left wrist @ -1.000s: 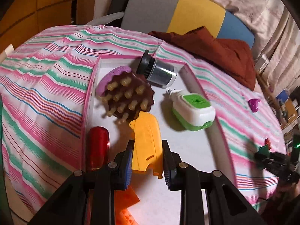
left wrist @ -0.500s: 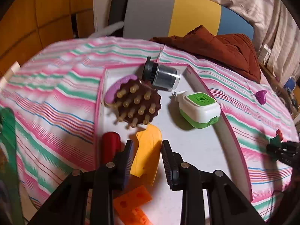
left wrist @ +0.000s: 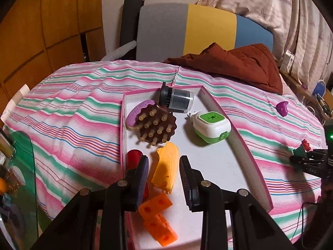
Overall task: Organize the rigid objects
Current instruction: 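Open the left tool over the tray and withdraw it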
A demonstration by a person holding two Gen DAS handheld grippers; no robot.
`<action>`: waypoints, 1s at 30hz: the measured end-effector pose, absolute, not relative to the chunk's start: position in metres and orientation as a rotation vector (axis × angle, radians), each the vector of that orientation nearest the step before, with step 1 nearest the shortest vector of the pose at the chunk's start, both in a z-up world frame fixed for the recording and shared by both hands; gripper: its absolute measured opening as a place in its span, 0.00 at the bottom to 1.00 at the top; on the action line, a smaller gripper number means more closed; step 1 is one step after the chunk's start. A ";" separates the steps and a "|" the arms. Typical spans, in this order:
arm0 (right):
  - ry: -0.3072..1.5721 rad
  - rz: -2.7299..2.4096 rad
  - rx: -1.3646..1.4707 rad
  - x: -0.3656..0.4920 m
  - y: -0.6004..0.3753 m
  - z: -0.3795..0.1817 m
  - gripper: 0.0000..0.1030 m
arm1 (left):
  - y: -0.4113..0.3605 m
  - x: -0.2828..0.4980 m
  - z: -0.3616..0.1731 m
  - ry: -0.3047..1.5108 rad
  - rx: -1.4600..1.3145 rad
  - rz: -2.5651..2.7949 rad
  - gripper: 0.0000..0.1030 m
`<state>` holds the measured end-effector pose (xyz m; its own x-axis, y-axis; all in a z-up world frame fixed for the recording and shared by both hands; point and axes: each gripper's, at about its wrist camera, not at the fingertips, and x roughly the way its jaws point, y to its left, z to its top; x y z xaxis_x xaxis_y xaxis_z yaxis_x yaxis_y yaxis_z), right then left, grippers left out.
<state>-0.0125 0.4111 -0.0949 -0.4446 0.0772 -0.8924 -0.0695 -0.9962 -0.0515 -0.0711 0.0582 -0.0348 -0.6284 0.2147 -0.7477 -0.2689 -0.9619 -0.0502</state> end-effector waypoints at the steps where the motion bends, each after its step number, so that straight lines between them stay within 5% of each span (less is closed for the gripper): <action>1: -0.017 2.600 -1.603 -0.012 0.410 -0.095 0.30 | 0.057 -0.070 -0.034 0.093 -1.185 2.615 0.29; 17: -0.068 2.595 -1.589 -0.012 0.406 -0.095 0.29 | 0.034 -0.055 -0.025 0.067 -1.172 2.653 0.29; 30: 0.119 2.572 -1.498 -0.018 0.391 -0.067 0.29 | -0.006 -0.048 -0.034 -0.008 -1.214 2.701 0.29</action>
